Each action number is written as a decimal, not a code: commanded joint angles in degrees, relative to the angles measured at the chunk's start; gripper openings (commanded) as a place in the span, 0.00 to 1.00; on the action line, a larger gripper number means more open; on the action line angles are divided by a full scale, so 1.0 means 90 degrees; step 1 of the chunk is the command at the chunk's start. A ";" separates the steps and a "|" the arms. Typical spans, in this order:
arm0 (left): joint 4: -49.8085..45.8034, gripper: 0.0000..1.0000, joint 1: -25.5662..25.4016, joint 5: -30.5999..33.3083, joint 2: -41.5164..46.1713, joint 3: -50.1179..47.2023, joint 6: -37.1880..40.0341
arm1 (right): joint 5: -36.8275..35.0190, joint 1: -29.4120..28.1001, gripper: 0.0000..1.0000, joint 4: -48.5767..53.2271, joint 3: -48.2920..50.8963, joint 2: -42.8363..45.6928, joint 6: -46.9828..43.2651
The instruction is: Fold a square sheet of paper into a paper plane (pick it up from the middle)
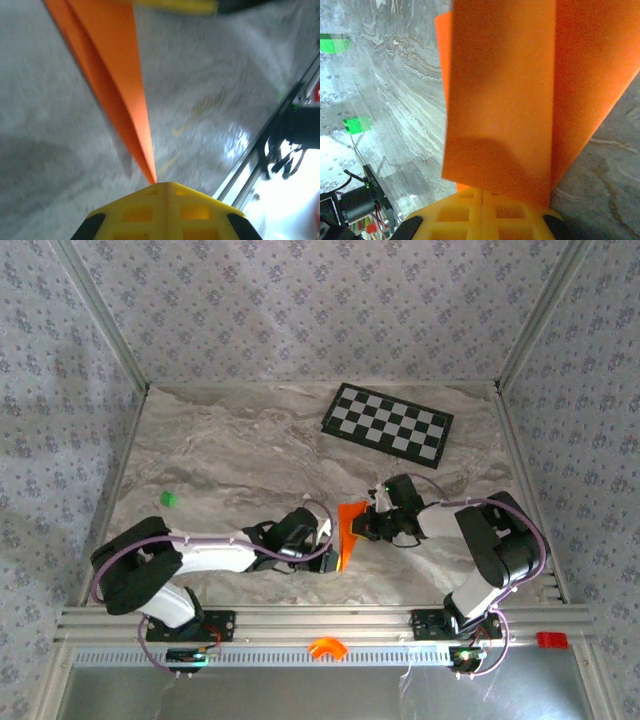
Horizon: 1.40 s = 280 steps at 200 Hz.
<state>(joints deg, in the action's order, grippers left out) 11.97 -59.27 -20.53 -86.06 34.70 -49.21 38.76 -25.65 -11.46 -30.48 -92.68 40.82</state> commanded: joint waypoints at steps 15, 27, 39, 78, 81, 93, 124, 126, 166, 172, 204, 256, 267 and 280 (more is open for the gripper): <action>0.0516 0.00 0.0371 -0.0119 -0.0685 0.0753 -0.0037 | -0.0699 -0.0090 0.04 0.0401 0.0174 -0.0307 0.0236; 0.0524 0.00 0.0439 -0.0146 -0.0936 0.0901 0.0014 | -0.0699 -0.0091 0.04 0.0395 0.0176 -0.0305 0.0255; 0.0534 0.00 0.0495 -0.0163 -0.1163 0.1044 0.0014 | -0.0674 -0.0094 0.04 0.0358 0.0174 -0.0309 0.0293; 0.0475 0.00 0.0530 -0.0179 -0.1640 0.1214 0.0085 | -0.0650 -0.0105 0.05 0.0334 0.0184 -0.0301 0.0360; 0.0479 0.00 0.0530 -0.0166 -0.1655 0.1194 0.0084 | -0.0647 -0.0101 0.05 0.0336 0.0179 -0.0306 0.0361; 0.0456 0.00 0.0530 -0.0056 -0.1714 0.1148 0.0072 | -0.0608 -0.0112 0.05 0.0298 0.0177 -0.0288 0.0386; 0.0275 0.00 0.0530 0.0245 -0.1857 0.1101 0.0057 | -0.0533 -0.0129 0.05 0.0288 0.0179 -0.0186 0.0394; 0.0246 0.00 0.0530 0.0254 -0.1867 0.1099 0.0055 | -0.0522 -0.0124 0.05 0.0270 0.0180 -0.0184 0.0401; -0.0120 0.00 0.0472 0.0349 -0.1913 0.0521 -0.0099 | -0.0255 0.0142 0.08 0.0721 -0.0193 0.0235 0.0145; -0.0190 0.00 0.0480 0.0370 -0.1903 0.0388 -0.0099 | -0.0250 0.0259 0.08 0.0839 -0.0252 0.0356 0.0052; -0.0428 0.00 0.0511 0.0257 -0.1855 0.0058 0.0193 | 0.0019 0.0722 0.09 0.1097 -0.0382 0.0869 -0.0444; -0.1356 0.00 0.0569 0.0271 -0.1844 0.0485 0.0816 | -0.0194 0.0130 0.08 0.1076 -0.0207 0.1147 -0.0942; -0.1384 0.00 0.0587 0.0264 -0.1844 0.0517 0.0829 | -0.0263 -0.0038 0.07 0.1092 -0.0299 0.0984 -0.0989; -0.1389 0.00 0.0599 0.0268 -0.1844 0.0533 0.0829 | -0.0303 -0.0160 0.06 0.1130 -0.0474 0.0726 -0.1029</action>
<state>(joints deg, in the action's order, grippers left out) 14.81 -54.37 -20.23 -100.49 41.93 -44.31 37.63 -25.15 -3.14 -32.71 -83.07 34.30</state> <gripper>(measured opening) 0.051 0.073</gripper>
